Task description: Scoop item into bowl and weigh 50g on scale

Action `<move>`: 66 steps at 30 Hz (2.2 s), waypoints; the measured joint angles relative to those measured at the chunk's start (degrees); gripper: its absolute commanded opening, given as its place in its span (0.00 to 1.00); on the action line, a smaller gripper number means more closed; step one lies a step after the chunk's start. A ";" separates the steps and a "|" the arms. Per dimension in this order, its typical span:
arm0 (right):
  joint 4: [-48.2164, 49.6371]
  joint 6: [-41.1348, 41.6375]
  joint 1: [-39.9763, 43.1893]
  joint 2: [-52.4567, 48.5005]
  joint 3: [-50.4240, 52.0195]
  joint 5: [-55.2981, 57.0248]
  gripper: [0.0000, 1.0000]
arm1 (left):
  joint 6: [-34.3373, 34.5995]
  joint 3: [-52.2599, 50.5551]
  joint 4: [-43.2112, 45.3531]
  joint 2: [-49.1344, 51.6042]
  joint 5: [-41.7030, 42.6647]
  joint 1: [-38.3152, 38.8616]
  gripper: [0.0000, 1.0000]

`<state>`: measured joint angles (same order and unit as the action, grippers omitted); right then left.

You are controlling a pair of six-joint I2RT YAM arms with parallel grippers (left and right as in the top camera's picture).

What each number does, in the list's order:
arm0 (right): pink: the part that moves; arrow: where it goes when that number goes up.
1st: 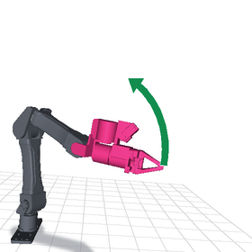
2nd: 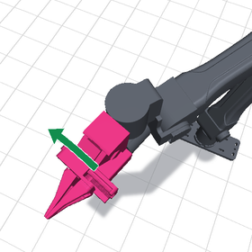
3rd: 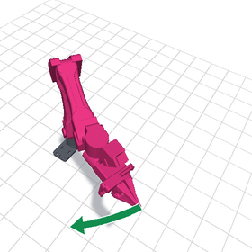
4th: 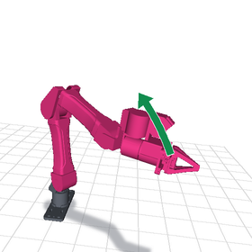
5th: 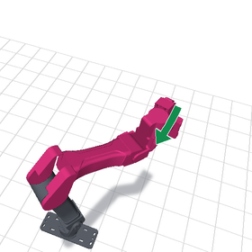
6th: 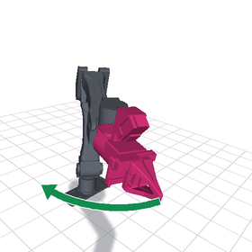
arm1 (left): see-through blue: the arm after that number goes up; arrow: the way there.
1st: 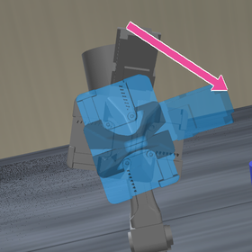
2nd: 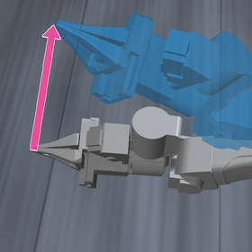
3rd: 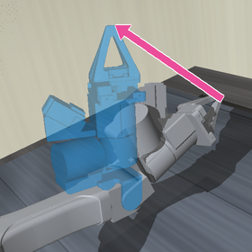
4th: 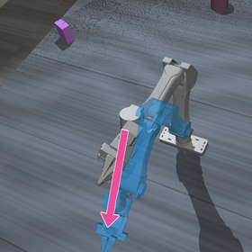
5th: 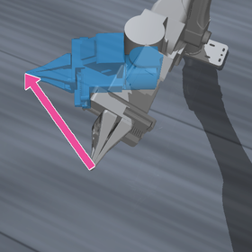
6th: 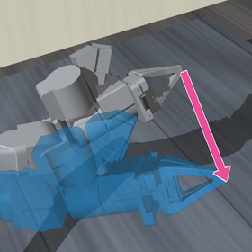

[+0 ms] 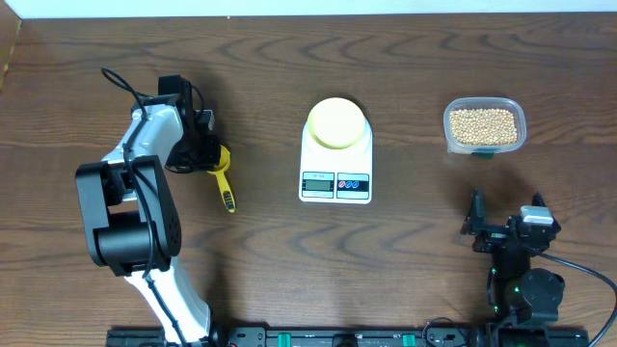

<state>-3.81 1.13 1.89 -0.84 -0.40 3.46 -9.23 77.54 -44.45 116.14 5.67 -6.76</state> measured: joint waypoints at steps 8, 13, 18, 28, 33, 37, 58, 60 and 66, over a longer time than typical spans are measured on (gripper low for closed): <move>0.00 0.00 0.00 0.00 0.00 0.00 0.99 | 0.09 0.00 0.37 -0.02 0.04 0.00 0.08; 0.00 0.00 0.00 0.00 0.00 0.00 0.99 | -0.02 0.04 0.39 -0.09 0.22 0.00 0.08; 0.02 0.00 0.00 0.00 0.00 0.00 0.99 | -0.04 0.04 0.39 -0.09 0.22 0.00 0.08; 0.00 0.00 0.00 0.00 0.00 0.00 0.99 | -0.04 0.04 0.35 -0.09 0.20 0.00 0.08; 0.00 0.00 0.00 0.00 0.00 0.00 0.99 | -0.04 0.04 0.35 -0.09 0.20 0.00 0.08; 0.02 0.00 0.00 0.00 0.00 0.00 0.99 | -0.04 0.04 0.35 -0.09 0.20 0.00 0.08; 0.02 -0.02 0.00 0.00 0.00 0.00 0.99 | -0.04 0.04 -2.38 -0.09 0.20 0.00 0.08; 0.02 0.00 0.00 0.00 0.00 0.00 0.99 | -0.04 0.04 -2.34 -0.09 0.20 0.00 0.08; 0.00 0.00 0.00 0.00 0.00 0.00 0.99 | 0.44 0.04 -1.25 -0.09 0.39 0.00 0.07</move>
<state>-3.81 1.13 1.89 -0.84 -0.40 3.46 -8.80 77.58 -45.69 116.05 6.07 -6.76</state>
